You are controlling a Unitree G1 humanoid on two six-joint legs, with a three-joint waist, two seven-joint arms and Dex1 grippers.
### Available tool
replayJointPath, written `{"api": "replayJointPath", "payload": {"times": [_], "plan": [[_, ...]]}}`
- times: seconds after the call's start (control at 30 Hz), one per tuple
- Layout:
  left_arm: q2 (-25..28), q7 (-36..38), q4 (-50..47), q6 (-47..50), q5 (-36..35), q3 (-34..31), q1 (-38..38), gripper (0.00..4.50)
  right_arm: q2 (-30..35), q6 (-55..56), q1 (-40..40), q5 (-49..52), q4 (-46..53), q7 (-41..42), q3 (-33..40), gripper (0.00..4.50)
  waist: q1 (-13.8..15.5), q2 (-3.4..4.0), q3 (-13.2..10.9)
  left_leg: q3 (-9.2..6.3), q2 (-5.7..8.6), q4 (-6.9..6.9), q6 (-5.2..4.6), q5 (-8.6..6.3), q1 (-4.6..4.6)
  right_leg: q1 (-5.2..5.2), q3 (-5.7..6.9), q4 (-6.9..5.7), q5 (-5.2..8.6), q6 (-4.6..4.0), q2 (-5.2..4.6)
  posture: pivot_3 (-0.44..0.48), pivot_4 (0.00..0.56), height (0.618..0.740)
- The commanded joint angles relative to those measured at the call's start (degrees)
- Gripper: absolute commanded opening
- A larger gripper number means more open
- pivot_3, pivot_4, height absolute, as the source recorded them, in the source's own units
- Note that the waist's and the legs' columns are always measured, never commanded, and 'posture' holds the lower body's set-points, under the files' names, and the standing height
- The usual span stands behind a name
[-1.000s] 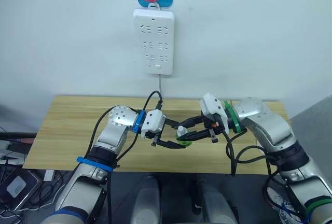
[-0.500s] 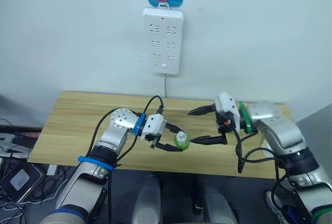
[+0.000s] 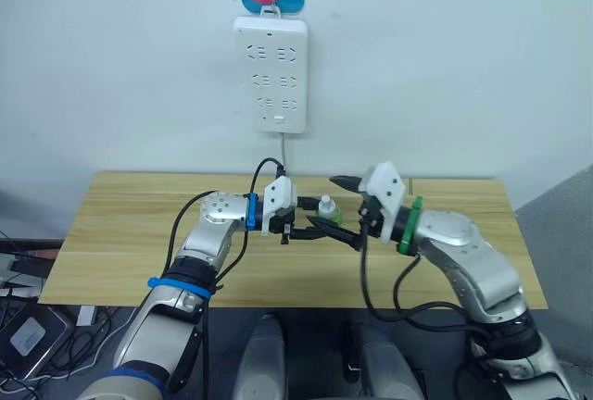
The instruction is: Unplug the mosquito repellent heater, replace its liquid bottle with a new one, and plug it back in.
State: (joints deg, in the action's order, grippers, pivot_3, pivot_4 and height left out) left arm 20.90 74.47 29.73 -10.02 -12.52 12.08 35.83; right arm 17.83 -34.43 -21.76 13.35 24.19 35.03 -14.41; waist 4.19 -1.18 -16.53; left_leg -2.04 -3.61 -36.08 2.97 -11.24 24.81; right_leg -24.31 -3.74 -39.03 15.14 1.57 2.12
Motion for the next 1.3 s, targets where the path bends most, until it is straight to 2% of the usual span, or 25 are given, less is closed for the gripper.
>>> {"api": "replayJointPath", "payload": {"times": [0.03, 0.13, 0.47, 0.7, 0.83, 1.03, 1.3], "plan": [[-0.18, 0.23, -1.38, 0.08, -0.19, -0.56, 0.84, 2.18, -0.54, 0.47, -0.36, -2.18, -0.09, -2.6, -1.04, 4.48, 0.11, 0.0, 0.0, 0.01, 0.0, 0.0, 0.0, 0.0, 0.01, 0.0, 0.0, 0.03, 0.0, 0.0, 0.0, 0.225, 0.248, 0.74], [0.02, 0.52, -1.7, 0.69, -0.14, -0.36, 0.73, 2.18, 0.27, 1.22, -0.03, -3.32, -1.07, -3.11, -1.04, 4.48, 0.35, 0.0, 0.0, 0.01, 0.05, -0.01, 0.0, 0.0, 0.03, 0.01, 0.0, 0.04, 0.0, 0.0, -0.05, 0.228, 0.246, 0.74], [0.24, 0.9, -3.66, 1.75, -0.49, -0.28, -0.99, 2.18, 5.41, -1.2, 1.82, 0.5, 1.91, -2.4, 7.07, 4.48, 0.23, 0.0, 0.01, 0.01, 0.04, -0.01, 0.0, 0.0, 0.03, 0.0, 0.0, 0.02, -0.01, -0.01, -0.05, 0.223, 0.24, 0.74], [0.45, 1.28, -2.94, 1.23, -0.27, -0.47, -0.79, 2.18, 12.88, -3.55, 8.19, 7.71, 8.76, 3.77, 11.52, 4.48, 0.32, -0.02, 0.02, 0.02, 0.08, -0.03, 0.0, 0.0, 0.03, 0.04, -0.01, 0.03, -0.01, -0.01, -0.08, 0.22, 0.238, 0.74], [0.47, 1.36, -2.67, 0.93, -0.1, -0.66, -0.75, 2.18, 14.8, -4.51, 9.06, 11.16, 9.9, 6.21, 12.23, 4.48, 0.02, -0.02, 0.03, 0.01, 0.06, -0.05, -0.01, 0.0, -0.01, 0.06, -0.01, 0.01, -0.01, 0.0, -0.06, 0.217, 0.235, 0.74], [0.35, 1.55, -2.88, 0.92, -0.07, -0.54, -0.67, 2.18, 9.45, -6.61, 4.89, 13.66, 10.24, 3.11, 8.18, 4.48, -0.21, -0.02, 0.03, 0.01, 0.02, -0.04, -0.01, 0.0, -0.02, 0.05, -0.01, -0.02, -0.01, -0.01, -0.02, 0.222, 0.236, 0.74], [0.11, 1.13, -3.74, 1.16, 0.06, -0.41, -0.97, 2.18, 3.67, -0.24, 0.58, 3.48, 2.45, -3.17, -0.13, 4.48, 0.33, -0.03, 0.04, 0.0, 0.06, -0.05, 0.0, 0.01, 0.0, 0.06, 0.01, 0.02, -0.01, -0.01, -0.05, 0.231, 0.234, 0.74]]}}
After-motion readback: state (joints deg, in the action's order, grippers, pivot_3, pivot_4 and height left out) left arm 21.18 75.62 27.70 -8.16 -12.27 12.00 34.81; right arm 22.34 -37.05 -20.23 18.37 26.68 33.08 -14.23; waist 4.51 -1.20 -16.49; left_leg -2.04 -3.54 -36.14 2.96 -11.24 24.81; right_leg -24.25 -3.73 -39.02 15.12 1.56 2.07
